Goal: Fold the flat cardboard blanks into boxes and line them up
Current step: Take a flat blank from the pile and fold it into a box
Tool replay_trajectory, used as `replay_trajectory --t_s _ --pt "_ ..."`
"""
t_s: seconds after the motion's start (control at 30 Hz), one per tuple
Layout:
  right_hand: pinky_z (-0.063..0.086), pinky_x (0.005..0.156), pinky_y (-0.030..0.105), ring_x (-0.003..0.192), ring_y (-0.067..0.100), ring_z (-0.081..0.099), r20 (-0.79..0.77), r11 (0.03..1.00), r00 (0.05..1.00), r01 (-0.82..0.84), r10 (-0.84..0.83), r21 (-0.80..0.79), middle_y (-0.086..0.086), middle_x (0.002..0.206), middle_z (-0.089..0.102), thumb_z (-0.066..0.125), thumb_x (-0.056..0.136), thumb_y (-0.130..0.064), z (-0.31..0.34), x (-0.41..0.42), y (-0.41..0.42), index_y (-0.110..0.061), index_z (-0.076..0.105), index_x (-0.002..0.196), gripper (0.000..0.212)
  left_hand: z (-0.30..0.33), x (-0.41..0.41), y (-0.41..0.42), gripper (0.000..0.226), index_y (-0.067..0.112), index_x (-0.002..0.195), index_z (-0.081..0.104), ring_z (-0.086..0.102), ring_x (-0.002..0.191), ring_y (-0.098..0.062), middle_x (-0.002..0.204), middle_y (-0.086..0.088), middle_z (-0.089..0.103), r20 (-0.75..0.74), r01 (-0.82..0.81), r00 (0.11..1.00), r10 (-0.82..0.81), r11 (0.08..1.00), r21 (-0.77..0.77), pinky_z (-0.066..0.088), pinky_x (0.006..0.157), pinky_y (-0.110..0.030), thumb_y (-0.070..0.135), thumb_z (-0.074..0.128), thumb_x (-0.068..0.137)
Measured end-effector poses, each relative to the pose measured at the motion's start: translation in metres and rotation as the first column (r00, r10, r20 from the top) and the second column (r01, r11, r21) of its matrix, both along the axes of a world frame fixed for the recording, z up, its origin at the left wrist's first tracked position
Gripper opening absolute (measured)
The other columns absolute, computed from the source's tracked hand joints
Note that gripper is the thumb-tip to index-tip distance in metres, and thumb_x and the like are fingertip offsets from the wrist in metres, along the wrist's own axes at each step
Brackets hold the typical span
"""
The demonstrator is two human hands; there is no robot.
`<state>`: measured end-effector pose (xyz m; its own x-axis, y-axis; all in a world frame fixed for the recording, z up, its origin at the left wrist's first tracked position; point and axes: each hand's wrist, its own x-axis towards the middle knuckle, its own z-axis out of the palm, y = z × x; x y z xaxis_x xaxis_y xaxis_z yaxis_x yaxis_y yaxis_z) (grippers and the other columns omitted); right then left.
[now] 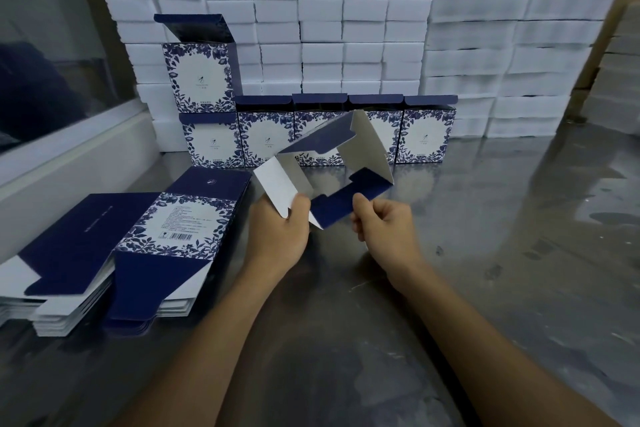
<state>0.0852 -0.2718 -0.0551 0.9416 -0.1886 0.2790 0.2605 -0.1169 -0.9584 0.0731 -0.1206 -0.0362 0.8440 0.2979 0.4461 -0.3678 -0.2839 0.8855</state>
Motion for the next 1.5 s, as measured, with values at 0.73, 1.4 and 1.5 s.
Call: replay_trajectory --t_s 0.73,1.4,1.5 --pt "0.045 0.061 0.011 0.071 -0.001 0.059 0.2 0.958 0.955 0.249 -0.218 -0.145 -0.008 0.082 0.064 0.071 0.091 -0.033 0.003 -0.001 -0.01 -0.027 0.057 0.096 0.016 -0.002 0.005 0.018 0.047 0.026 0.12 0.042 0.049 0.094 -0.007 0.116 0.001 0.055 0.183 -0.16 0.974 0.135 0.978 0.134 0.038 0.076 -0.02 0.011 0.051 0.076" --pt "0.051 0.071 0.015 0.091 0.002 0.066 0.294 0.984 0.956 0.078 -0.028 -0.161 -0.016 0.101 0.069 0.065 0.096 -0.037 0.005 -0.006 -0.003 -0.035 0.062 0.11 0.014 0.005 0.0 0.01 0.046 0.021 0.092 0.056 0.05 0.087 0.003 0.097 0.005 0.053 0.23 -0.124 0.969 0.087 0.981 0.151 0.035 0.072 -0.008 0.065 0.049 0.083" --pt "0.05 0.068 0.016 0.088 0.001 0.065 0.361 0.968 0.926 0.183 -0.11 -0.173 -0.016 0.096 0.068 0.071 0.092 -0.033 0.006 -0.007 -0.004 -0.041 0.06 0.099 0.016 0.006 -0.003 0.007 0.049 0.016 0.091 0.058 0.051 0.087 0.003 0.095 0.005 0.053 0.242 -0.122 0.967 0.077 0.977 0.177 0.036 0.072 -0.008 0.063 0.05 0.083"
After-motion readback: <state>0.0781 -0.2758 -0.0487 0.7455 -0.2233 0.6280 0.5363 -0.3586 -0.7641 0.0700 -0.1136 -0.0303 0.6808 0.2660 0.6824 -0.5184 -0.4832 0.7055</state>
